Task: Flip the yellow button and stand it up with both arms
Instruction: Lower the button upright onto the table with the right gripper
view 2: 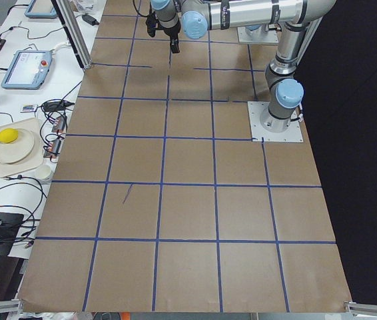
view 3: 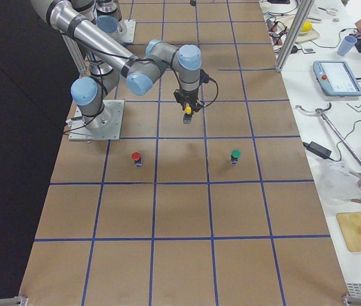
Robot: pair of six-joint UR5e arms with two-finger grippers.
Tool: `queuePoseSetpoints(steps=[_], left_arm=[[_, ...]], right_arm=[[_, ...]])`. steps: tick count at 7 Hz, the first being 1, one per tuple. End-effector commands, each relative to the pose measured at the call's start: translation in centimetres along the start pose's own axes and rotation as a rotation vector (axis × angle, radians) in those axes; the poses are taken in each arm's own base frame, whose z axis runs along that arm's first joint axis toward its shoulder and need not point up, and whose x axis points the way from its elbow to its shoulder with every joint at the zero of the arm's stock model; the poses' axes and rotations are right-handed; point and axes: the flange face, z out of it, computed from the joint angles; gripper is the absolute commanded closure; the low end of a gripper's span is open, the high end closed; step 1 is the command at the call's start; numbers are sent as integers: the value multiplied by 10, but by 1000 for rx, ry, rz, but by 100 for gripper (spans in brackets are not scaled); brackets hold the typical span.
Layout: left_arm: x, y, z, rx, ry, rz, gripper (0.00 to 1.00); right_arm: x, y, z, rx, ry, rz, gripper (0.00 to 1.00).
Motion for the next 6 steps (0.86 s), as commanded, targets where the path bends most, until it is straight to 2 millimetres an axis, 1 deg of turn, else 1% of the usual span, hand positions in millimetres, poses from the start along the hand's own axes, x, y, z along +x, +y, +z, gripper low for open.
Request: queuePoseSetpoints(steps=[1, 2, 3, 4, 5, 6], left_arm=[[-9, -6, -12, 74, -149, -121, 0], [-12, -10, -24, 140, -215, -127, 0], [-10, -9, -32, 164, -280, -117, 0], [0, -2, -45, 194, -286, -102, 0], [3, -2, -55, 215, -301, -97, 0], [-3, -3, -57, 224, -365, -102, 0]], right_arm=[[22, 76, 21, 23, -35, -269, 85], [33, 81, 19, 7, 1, -433, 86], [36, 83, 24, 13, -14, -626, 85], [40, 85, 33, 27, -33, -784, 85], [43, 88, 47, 45, -61, -988, 85], [39, 97, 52, 8, -140, -1130, 85]])
